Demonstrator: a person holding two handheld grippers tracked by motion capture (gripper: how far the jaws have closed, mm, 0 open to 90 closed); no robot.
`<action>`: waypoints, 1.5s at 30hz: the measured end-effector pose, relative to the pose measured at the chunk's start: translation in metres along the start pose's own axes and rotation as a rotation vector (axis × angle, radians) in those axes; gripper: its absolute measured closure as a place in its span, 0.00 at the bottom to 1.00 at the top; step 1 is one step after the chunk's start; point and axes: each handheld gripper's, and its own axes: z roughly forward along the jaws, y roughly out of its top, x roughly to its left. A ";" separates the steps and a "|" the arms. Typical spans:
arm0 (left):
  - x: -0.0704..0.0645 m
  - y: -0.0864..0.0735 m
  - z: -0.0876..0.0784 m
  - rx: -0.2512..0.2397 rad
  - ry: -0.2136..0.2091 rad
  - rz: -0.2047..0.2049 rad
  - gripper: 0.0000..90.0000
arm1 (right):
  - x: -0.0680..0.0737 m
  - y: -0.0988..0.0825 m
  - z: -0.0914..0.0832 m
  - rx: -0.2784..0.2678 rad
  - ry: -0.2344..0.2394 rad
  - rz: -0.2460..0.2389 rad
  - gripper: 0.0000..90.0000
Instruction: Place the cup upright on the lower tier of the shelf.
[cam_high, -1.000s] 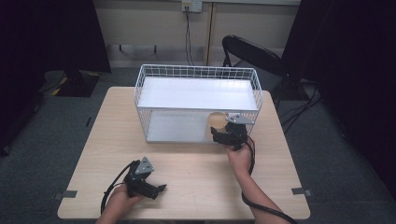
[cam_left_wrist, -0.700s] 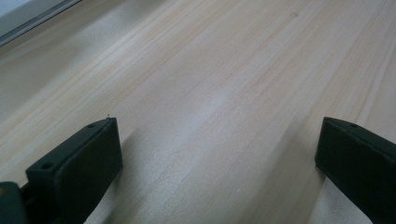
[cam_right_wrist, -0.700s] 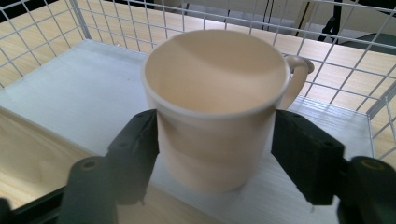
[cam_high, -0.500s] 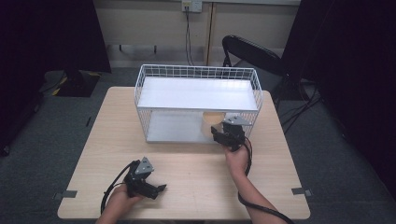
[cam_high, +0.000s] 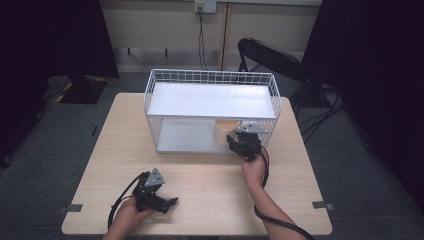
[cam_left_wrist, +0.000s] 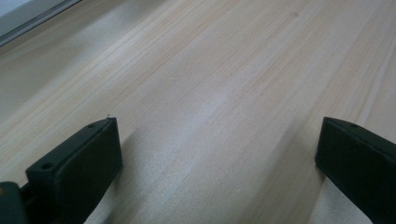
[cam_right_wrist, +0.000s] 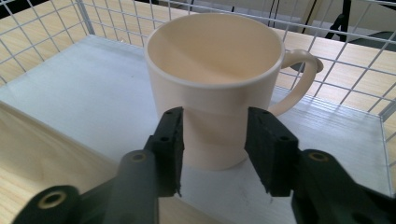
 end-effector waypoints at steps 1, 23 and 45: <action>0.000 0.000 0.000 0.000 0.000 0.000 0.00 | 0.000 0.000 0.000 -0.001 0.002 0.000 0.60; 0.000 0.000 0.000 0.000 0.000 0.000 0.00 | -0.003 0.001 -0.019 -0.008 0.066 0.008 0.14; 0.000 0.000 0.000 0.001 0.000 0.001 0.00 | 0.006 0.003 -0.034 0.012 0.162 -0.043 0.14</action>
